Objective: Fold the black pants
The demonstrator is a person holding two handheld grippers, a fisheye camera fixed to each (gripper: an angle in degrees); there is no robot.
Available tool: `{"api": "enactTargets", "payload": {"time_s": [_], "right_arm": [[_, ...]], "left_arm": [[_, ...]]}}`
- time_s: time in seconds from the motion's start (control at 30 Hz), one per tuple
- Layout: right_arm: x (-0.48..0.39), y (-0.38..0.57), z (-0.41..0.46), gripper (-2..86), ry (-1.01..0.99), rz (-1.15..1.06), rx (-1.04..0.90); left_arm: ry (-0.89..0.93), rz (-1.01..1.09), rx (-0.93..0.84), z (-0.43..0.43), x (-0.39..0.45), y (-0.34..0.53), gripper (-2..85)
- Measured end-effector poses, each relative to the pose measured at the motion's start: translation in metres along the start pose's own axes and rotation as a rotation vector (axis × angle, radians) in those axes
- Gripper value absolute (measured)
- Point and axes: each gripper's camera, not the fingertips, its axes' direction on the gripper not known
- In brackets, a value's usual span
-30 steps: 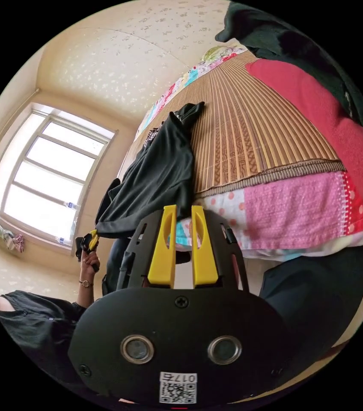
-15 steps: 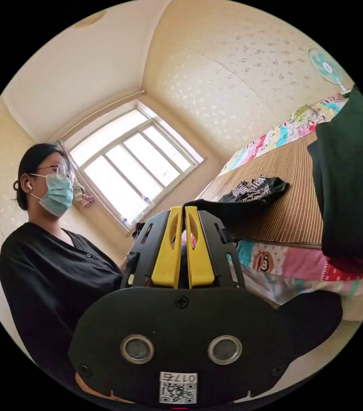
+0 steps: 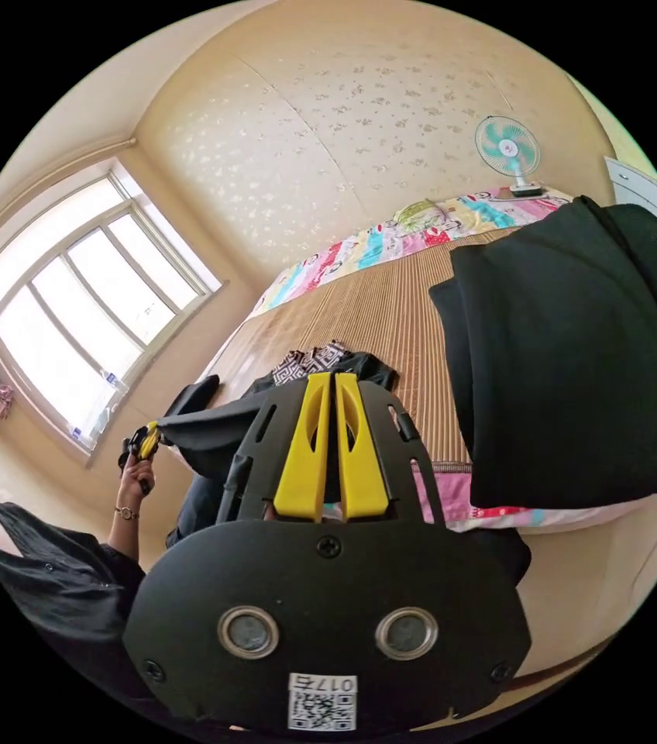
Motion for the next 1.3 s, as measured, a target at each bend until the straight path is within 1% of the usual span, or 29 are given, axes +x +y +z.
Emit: {"api": "enactTargets", "payload": {"time_s": [0.07, 0.2, 0.27, 0.3, 0.37, 0.43, 0.5, 0.57, 0.63, 0.7, 0.73, 0.83, 0.9, 0.93, 0.97, 1.0, 1.03, 1.17, 1.23, 1.3], "right_arm": [[-0.007, -0.028, 0.038, 1.2, 0.069, 0.023, 0.002], [-0.013, -0.084, 0.121, 1.9, 0.177, 0.148, 0.014], [-0.016, -0.105, 0.152, 2.4, 0.217, 0.155, 0.032], [-0.017, -0.120, 0.178, 3.0, 0.244, 0.155, -0.004], [-0.014, -0.134, 0.211, 4.3, 0.266, 0.178, -0.036], [-0.012, -0.140, 0.230, 6.3, 0.289, 0.181, -0.050], [-0.019, -0.143, 0.234, 8.9, 0.273, 0.127, -0.067], [-0.032, -0.137, 0.229, 9.7, 0.285, 0.050, -0.060], [-0.045, -0.129, 0.224, 10.0, 0.288, -0.003, -0.057], [-0.069, -0.119, 0.224, 9.9, 0.150, -0.072, -0.083], [-0.076, -0.118, 0.227, 9.9, 0.117, -0.085, -0.103], [-0.125, -0.120, 0.253, 9.7, -0.036, -0.151, -0.271], [-0.179, -0.127, 0.288, 10.0, -0.171, -0.239, -0.481], [-0.193, -0.129, 0.297, 10.3, -0.199, -0.264, -0.524], [-0.221, -0.132, 0.315, 11.1, -0.248, -0.318, -0.609], [-0.247, -0.136, 0.335, 12.3, -0.269, -0.355, -0.696], [-0.259, -0.138, 0.345, 13.1, -0.270, -0.369, -0.723], [-0.327, -0.150, 0.404, 17.6, -0.199, -0.443, -0.867], [-0.354, -0.146, 0.430, 18.9, -0.074, -0.524, -0.960], [-0.383, -0.127, 0.461, 19.7, 0.119, -0.670, -1.114]], "left_arm": [[-0.110, 0.000, 0.067, 0.032, -0.013, -0.036, -0.4], [-0.174, -0.020, 0.075, 0.090, -0.049, -0.088, 0.3], [-0.219, 0.016, 0.100, 0.123, -0.075, -0.113, 2.1], [-0.230, 0.011, 0.107, 0.128, -0.082, -0.118, 2.7], [-0.245, -0.042, 0.145, 0.136, -0.108, -0.130, 10.1], [-0.257, -0.018, 0.162, 0.132, -0.110, -0.130, 15.6], [-0.291, 0.020, 0.116, 0.131, -0.105, -0.123, 16.3], [-0.371, 0.024, 0.003, 0.132, -0.100, -0.097, 16.7], [-0.435, 0.012, -0.070, 0.135, -0.097, -0.066, 17.5], [-0.477, 0.003, -0.135, 0.140, -0.093, -0.032, 18.5], [-0.498, -0.012, -0.171, 0.145, -0.092, -0.011, 19.0], [-0.486, -0.032, -0.202, 0.160, -0.091, 0.031, 19.2], [-0.502, -0.050, -0.216, 0.171, -0.095, 0.042, 16.9], [-0.494, -0.059, -0.242, 0.181, -0.099, 0.047, 13.5], [-0.464, -0.074, -0.252, 0.189, -0.104, 0.052, 10.5], [-0.445, -0.073, -0.246, 0.192, -0.105, 0.054, 9.0], [-0.424, -0.061, -0.225, 0.195, -0.103, 0.059, 7.0], [-0.507, 0.028, -0.200, 0.213, -0.078, 0.074, 5.2], [-0.525, 0.066, -0.192, 0.220, -0.066, 0.080, 5.1], [-0.555, 0.110, -0.181, 0.227, -0.054, 0.086, 5.1]]}}
